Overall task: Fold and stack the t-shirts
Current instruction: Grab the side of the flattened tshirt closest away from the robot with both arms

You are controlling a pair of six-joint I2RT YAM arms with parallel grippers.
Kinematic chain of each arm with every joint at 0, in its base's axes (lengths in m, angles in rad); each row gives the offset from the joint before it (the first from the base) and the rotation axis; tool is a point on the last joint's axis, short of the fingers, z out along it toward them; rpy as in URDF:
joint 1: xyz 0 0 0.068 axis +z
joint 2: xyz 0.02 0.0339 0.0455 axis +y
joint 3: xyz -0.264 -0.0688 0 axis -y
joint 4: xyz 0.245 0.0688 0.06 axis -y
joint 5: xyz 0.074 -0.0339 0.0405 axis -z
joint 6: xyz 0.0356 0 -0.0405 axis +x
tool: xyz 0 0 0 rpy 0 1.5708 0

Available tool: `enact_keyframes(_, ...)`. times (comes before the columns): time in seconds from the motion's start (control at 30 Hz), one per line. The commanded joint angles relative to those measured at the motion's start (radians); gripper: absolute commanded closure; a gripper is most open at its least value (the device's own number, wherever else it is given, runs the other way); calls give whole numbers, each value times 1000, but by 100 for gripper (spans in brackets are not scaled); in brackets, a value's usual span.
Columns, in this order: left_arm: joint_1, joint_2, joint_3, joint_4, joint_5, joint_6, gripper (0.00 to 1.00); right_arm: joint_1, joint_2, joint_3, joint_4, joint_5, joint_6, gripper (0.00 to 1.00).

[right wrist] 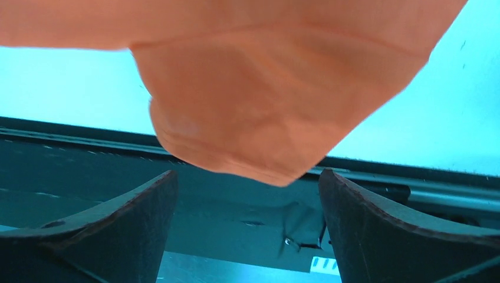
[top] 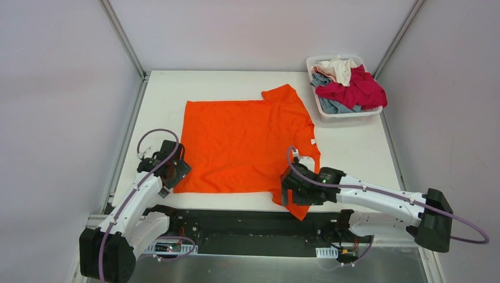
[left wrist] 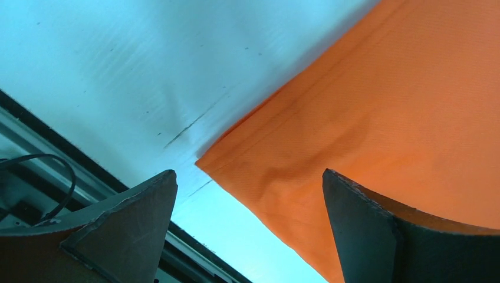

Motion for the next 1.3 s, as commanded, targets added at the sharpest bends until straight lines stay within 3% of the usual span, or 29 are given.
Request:
enact_keyframes(0.0, 12, -20, -29, -80, -55, -86, 10, 91, 32, -25, -122, 38, 131, 10)
enact_keyframes(0.3, 12, 27, -69, -46, -58, -140, 21, 177, 125, -96, 37, 73, 158, 27)
enact_keyframes(0.6, 12, 38, -130, 12, -5, -186, 33, 183, 178, -111, 27, 178, 235, 41)
enact_keyframes(0.97, 12, -12, -170, 13, 10, -254, 50, 184, 197, -122, 34, 207, 277, 49)
enact_keyframes(1.07, 12, -23, -172, 14, 23, -263, 64, 184, 191, -122, 34, 212, 282, 54)
enact_keyframes(1.13, 12, -28, -174, 17, 28, -268, 82, 184, 184, -125, 37, 219, 280, 60)
enact_keyframes(1.17, 12, -30, -175, 19, 31, -267, 97, 183, 182, -126, 40, 223, 279, 64)
enact_keyframes(1.27, 12, -41, -168, 25, 35, -253, 100, 184, 178, -123, 34, 237, 278, 76)
